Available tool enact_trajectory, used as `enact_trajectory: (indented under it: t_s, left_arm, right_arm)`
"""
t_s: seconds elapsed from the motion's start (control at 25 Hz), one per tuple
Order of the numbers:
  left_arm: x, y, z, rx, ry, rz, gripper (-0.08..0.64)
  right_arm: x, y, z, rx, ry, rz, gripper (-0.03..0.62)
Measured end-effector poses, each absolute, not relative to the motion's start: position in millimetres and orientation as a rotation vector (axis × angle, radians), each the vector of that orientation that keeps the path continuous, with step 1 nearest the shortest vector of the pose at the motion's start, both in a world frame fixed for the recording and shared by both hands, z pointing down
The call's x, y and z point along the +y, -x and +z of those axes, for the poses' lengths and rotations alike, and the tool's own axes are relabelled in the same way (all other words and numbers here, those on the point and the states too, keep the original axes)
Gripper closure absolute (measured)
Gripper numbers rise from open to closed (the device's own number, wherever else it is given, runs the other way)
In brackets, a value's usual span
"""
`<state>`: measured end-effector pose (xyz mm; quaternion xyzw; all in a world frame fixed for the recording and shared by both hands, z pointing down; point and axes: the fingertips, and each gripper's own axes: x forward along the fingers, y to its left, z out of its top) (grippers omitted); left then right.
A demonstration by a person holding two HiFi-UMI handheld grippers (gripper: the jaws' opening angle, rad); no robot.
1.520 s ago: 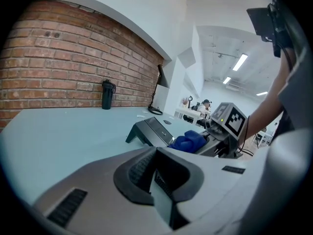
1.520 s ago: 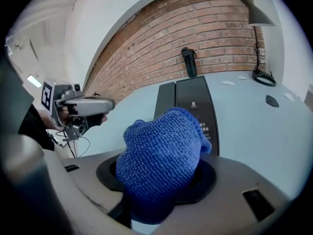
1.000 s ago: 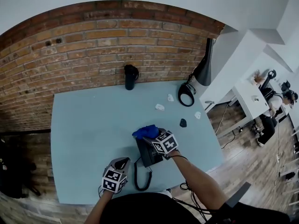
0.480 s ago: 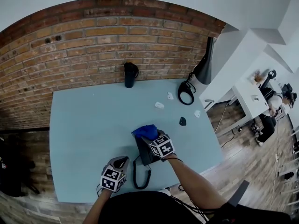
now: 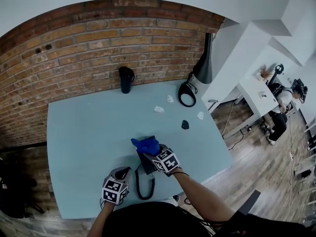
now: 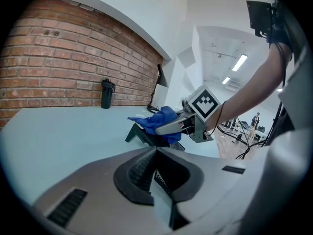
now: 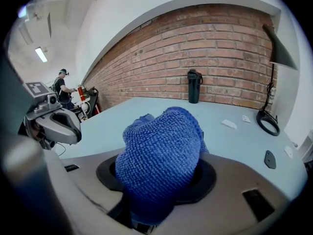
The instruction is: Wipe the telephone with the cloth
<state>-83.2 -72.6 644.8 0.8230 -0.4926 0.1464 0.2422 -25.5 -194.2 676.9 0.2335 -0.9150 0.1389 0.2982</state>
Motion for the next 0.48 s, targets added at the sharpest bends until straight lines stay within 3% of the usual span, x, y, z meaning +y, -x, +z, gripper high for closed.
enact_trajectory:
  t_s: [0.48]
  left_arm:
    - [-69,77,648,-1.331,-2.264,0.412,0.551]
  right_arm:
    - [-158,9,693,-2.436,-0.576,0.436,0.364]
